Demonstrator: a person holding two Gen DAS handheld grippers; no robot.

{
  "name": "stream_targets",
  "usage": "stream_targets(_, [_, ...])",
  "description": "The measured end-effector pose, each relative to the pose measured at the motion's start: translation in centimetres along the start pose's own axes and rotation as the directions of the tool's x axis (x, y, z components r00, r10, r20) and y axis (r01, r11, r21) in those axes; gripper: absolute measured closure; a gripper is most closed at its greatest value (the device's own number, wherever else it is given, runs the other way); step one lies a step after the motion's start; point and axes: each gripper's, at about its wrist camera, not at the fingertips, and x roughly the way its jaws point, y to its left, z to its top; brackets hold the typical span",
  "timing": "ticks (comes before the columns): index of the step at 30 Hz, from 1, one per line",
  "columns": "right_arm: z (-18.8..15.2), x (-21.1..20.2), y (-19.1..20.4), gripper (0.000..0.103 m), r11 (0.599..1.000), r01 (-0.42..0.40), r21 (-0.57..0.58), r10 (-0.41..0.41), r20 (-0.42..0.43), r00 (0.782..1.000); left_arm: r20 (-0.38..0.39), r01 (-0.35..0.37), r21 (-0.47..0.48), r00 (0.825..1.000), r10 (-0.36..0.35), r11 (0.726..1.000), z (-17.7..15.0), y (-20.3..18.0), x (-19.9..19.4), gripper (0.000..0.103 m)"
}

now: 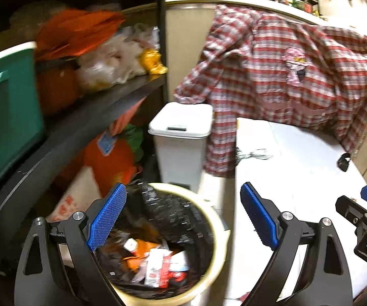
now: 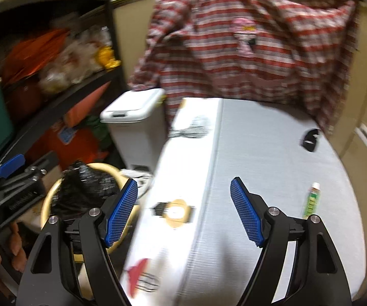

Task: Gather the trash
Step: 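Move the right gripper back to the green toothpaste tube, then grasp the green toothpaste tube with the right gripper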

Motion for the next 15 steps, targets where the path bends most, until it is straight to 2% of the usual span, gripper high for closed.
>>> stream_targets(6, [-1.3, 0.2, -6.3, 0.028, 0.988, 0.128, 0.085, -0.129, 0.013, 0.992, 0.001, 0.073, 0.043, 0.997, -0.073, 0.996, 0.0, -5.0, 0.4, 0.015])
stream_targets(13, [-2.7, 1.8, -13.4, 0.029, 0.949, 0.262, 0.178, -0.271, 0.031, 0.962, -0.013, 0.131, 0.115, 0.991, -0.130, 0.985, -0.5, -9.8, 1.0, 0.015])
stream_targets(15, [-3.1, 2.9, -15.9, 0.033, 0.930, 0.298, 0.216, -0.308, 0.016, 0.951, -0.015, 0.138, 0.128, 0.990, -0.137, 0.982, -0.7, -10.5, 1.1, 0.015])
